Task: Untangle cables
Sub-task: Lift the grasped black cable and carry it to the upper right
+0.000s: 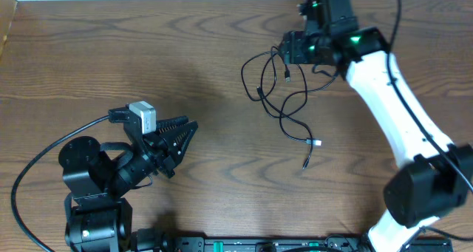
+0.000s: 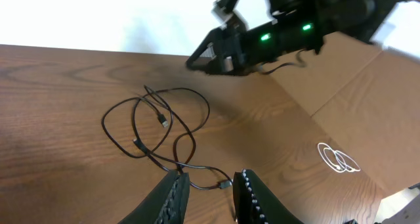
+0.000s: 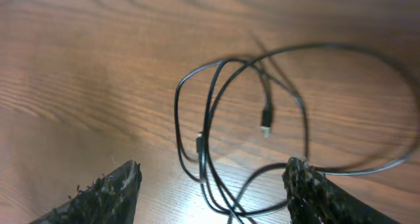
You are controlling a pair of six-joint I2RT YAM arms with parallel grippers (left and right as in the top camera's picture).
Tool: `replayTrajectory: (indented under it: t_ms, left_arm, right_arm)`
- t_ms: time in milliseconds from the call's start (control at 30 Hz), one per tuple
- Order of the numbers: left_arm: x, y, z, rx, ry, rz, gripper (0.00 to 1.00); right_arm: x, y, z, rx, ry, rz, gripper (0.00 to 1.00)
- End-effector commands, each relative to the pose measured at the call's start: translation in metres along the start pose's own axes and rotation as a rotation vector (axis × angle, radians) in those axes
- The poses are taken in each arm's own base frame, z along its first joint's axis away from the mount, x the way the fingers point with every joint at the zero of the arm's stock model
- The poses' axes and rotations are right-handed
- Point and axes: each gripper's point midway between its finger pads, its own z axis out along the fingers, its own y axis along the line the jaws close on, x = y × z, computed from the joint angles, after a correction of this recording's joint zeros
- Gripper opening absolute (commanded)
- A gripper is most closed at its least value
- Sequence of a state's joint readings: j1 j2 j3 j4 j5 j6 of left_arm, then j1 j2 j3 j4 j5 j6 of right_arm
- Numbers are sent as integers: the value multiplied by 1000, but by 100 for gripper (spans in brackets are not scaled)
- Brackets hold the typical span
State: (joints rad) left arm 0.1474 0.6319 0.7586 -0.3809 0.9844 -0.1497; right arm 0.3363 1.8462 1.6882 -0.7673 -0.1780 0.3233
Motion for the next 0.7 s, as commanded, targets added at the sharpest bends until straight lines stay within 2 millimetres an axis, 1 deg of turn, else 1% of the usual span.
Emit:
replayTrajectory:
  t_ms: [0,133,233,300,400,533,633,667]
  left_arm:
    - [-6,-3,-2,-5,-12,39,28]
    - [-4,-2,-1,-6,-5,29,28]
    - [0,-1,-1,-9,9,11,28]
    - [3,-1,-1,-11,19,3,28]
    - [7,0,-2,-14,35,22,28]
    - [11,1,-2,-15,46,17,28]
    - [12,1,-2,-16,49,14,28]
    - [12,1,-2,-16,49,13,28]
  right_arm:
    - [16,11,27,-17,58,20,67]
    - [27,15,52,-6,92,51,67]
    - [36,9,69,36,119,80,67]
    - [47,8,83,45,153,80,67]
    - [58,8,99,60,178,74,64]
    - [65,-5,112,150,175,105,64]
    - [67,-16,115,208,169,98,64]
    - [68,-17,115,216,171,98,58]
